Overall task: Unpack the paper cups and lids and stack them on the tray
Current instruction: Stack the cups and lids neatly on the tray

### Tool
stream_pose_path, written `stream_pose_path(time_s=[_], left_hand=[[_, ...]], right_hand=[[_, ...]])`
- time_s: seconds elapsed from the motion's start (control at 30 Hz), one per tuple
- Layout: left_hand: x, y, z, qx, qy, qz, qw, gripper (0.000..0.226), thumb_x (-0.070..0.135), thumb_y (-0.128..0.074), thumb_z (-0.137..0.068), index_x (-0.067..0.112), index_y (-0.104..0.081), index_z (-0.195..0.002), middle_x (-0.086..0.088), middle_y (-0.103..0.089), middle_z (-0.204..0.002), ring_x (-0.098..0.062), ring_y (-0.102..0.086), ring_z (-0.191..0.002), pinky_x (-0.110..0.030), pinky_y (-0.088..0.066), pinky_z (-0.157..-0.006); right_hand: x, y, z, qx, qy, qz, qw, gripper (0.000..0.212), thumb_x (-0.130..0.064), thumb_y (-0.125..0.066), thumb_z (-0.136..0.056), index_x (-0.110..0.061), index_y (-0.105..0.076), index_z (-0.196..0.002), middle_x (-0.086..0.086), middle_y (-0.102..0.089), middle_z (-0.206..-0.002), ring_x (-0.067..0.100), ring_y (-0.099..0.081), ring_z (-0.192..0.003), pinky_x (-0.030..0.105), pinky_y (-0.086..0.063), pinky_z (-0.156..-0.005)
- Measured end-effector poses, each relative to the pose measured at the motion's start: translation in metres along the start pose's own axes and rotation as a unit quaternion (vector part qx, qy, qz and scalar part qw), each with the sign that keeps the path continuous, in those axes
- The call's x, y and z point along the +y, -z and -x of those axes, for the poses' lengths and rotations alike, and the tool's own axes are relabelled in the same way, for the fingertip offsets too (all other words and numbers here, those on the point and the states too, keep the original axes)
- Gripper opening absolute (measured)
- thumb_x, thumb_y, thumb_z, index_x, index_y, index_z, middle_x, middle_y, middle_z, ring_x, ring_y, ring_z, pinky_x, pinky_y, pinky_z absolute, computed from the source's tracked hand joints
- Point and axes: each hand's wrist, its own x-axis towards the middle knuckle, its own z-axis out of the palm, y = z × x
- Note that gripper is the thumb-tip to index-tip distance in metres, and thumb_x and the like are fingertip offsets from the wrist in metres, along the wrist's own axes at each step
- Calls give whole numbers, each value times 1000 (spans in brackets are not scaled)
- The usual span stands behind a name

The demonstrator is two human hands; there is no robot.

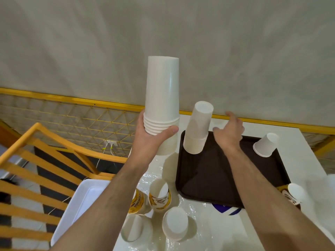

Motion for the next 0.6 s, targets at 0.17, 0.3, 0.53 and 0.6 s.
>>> stream_pose_path(time_s=[0.17,0.3,0.53,0.6], left_hand=[[13,-12,5,-16,-19,32,999,81,30,-90,-68,42,-41,-131,21,-61,-117,11,-61,-95,-11,-51,-71],[23,-22,4,-56,-29,68,996,100,46,-90,-57,35,-37,-141,13,-60,-129,-3,-61,-115,-25,-53,-87],[40,-41,-13,-146,-31,120,982,90,44,-73,-66,33,-30,-146,9,-60,-135,-10,-60,-121,-40,-51,-96],[45,-47,-23,-158,-33,123,979,85,41,-69,-70,32,-31,-146,6,-58,-138,-15,-58,-125,-45,-47,-104]], right_hand=[[-70,60,32,-122,112,-270,949,47,-7,-69,-86,-28,-58,-127,-6,-64,-118,6,-63,-102,39,-54,-98],[-100,88,48,-409,57,-271,869,48,-43,-70,-85,-39,-58,-132,-8,-62,-133,19,-62,-120,48,-54,-97],[-104,97,44,-442,100,-285,845,57,-38,-74,-84,-44,-50,-136,-11,-62,-133,18,-62,-121,48,-48,-105],[-103,101,36,-417,136,-261,860,77,-16,-73,-76,-44,-44,-141,-4,-61,-134,15,-61,-122,46,-51,-102]])
